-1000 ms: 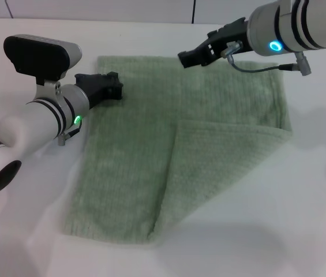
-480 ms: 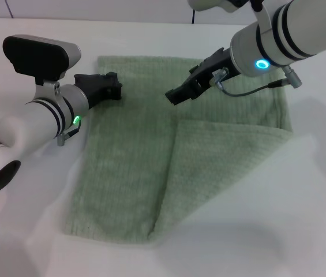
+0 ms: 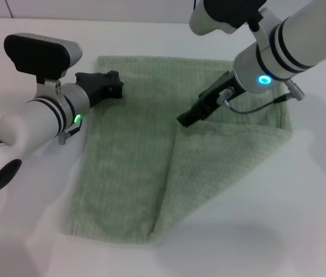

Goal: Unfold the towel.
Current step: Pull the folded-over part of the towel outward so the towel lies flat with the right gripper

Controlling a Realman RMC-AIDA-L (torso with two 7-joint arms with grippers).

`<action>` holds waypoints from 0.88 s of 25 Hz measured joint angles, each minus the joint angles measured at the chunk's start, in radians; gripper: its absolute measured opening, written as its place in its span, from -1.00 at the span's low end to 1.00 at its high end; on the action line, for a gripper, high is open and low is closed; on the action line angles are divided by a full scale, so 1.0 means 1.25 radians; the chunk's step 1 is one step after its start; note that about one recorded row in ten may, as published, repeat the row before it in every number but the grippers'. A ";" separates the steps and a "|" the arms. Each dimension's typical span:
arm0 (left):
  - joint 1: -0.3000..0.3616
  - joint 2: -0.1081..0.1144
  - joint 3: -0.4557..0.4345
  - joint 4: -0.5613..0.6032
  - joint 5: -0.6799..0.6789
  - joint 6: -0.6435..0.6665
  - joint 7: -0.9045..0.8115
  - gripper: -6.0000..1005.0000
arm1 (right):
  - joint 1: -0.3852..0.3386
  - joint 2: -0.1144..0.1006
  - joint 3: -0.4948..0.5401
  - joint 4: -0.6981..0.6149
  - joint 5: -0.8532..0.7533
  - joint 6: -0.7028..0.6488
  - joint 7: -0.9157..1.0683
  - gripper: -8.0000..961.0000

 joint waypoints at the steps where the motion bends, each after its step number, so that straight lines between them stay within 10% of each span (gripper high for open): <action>1: 0.000 0.000 0.000 0.000 0.000 0.000 0.000 -0.96 | 0.000 0.000 0.000 0.000 0.000 0.000 0.000 0.60; 22: 0.004 0.000 0.003 -0.010 0.000 0.001 0.000 -0.95 | 0.027 0.004 0.001 0.113 0.073 -0.044 -0.106 0.50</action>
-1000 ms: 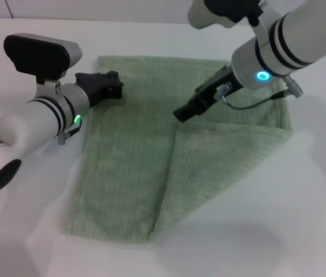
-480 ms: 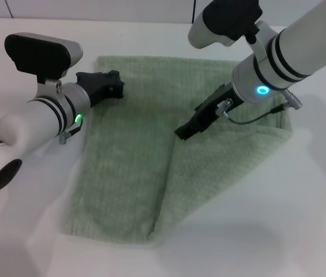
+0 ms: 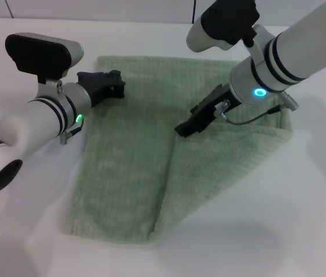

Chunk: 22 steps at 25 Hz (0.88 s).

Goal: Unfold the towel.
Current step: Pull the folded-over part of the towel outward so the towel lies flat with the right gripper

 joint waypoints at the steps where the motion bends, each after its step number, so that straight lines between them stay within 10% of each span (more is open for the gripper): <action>1: 0.000 0.000 0.000 0.000 0.000 0.000 0.000 -0.95 | 0.002 0.000 -0.001 0.005 0.000 -0.005 0.000 0.40; 4: 0.000 0.000 0.000 0.000 0.000 0.000 0.000 -0.95 | 0.015 0.001 -0.001 0.031 0.011 -0.016 -0.010 0.13; 22: 0.000 0.000 -0.003 0.000 -0.001 0.000 0.000 -0.95 | 0.048 0.004 -0.006 0.085 0.030 -0.038 -0.042 -0.11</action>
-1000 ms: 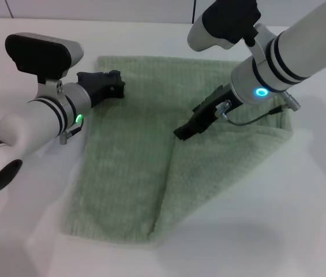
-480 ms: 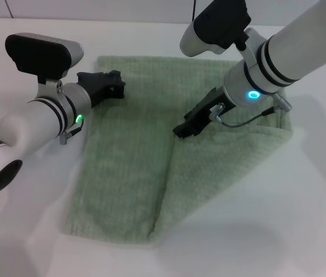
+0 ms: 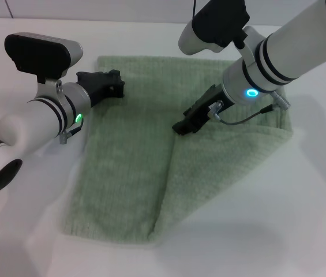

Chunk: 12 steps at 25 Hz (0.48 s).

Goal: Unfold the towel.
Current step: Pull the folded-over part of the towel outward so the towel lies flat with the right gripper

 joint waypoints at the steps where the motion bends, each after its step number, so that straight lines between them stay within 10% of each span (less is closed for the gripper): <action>1: 0.000 0.000 0.000 0.000 0.000 0.000 0.000 -0.95 | 0.002 0.000 -0.002 0.004 0.000 0.000 0.000 -0.11; 12: 0.001 0.000 0.000 -0.001 0.000 0.000 0.000 -0.94 | 0.014 0.000 -0.011 0.027 -0.001 -0.005 0.000 -0.13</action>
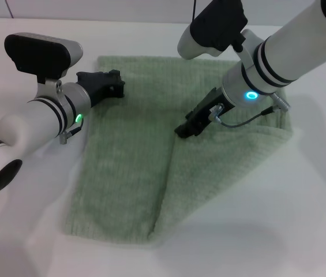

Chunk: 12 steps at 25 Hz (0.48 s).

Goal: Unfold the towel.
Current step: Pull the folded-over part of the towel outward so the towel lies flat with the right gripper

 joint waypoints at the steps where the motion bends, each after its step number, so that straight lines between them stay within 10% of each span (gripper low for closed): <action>1: 0.000 0.000 0.000 0.000 0.000 0.000 0.000 -0.94 | 0.002 0.000 -0.002 0.005 0.001 0.000 0.000 -0.14; 12: 0.005 0.001 0.001 -0.008 0.000 0.000 0.000 -0.94 | 0.003 0.000 -0.006 0.002 0.012 0.017 -0.018 -0.43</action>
